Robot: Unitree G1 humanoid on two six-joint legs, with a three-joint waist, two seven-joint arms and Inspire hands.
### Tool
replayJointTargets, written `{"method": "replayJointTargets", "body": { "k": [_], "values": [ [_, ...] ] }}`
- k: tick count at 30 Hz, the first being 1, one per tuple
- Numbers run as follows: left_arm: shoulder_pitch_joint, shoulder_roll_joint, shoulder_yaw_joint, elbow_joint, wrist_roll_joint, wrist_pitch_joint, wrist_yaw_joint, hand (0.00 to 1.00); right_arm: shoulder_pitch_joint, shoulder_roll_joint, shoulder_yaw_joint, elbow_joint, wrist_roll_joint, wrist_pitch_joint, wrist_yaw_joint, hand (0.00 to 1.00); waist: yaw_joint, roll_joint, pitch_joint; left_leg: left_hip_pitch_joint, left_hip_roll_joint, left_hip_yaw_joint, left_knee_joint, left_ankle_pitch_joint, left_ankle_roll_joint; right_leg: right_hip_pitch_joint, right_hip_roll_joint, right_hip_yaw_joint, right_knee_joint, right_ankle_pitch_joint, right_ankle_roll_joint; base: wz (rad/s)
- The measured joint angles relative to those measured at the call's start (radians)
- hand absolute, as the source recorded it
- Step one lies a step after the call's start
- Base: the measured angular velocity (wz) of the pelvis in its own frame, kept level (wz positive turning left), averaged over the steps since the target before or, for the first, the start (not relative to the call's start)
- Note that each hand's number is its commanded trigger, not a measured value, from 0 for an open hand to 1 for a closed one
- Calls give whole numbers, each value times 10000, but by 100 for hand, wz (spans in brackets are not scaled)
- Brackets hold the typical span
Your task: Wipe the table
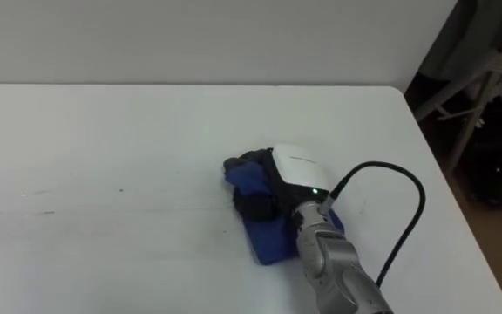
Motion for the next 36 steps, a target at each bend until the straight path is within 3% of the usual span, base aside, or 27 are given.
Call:
{"method": "replayJointTargets", "body": {
  "k": [8,13,20,31,36],
  "values": [
    [317,-19,-23,-31,377,145,-36,0,-34,-106,-64,-46,-15,209,194,0,180,-34,6,-72,14,-116,29,-40,-58,17,-7,-147,-18,-3,0,4],
    [-51,-29,-18,-34,394,150,-57,0,-35,-251,-312,-433,-66,261,561,0,151,-173,-21,-529,50,-526,144,29,-61,-162,-31,-579,-32,-69,-75,20],
    [-383,-66,-32,-33,382,138,-63,0,-68,-399,-369,-407,255,251,616,0,125,-285,-15,-669,56,-808,179,83,-89,-132,-45,-854,-38,-75,-86,12],
    [-14,-107,-34,-20,381,140,16,0,111,-613,-477,-300,885,-11,394,0,92,-286,-12,-569,63,-1012,227,84,-100,91,-62,-1072,-48,-105,-108,5],
    [116,-96,-12,5,376,136,157,0,991,-613,-789,-1406,396,-233,271,0,-127,-203,5,-579,61,-1029,228,87,-98,105,-73,-1072,-48,-123,-101,0]
  ]
}}
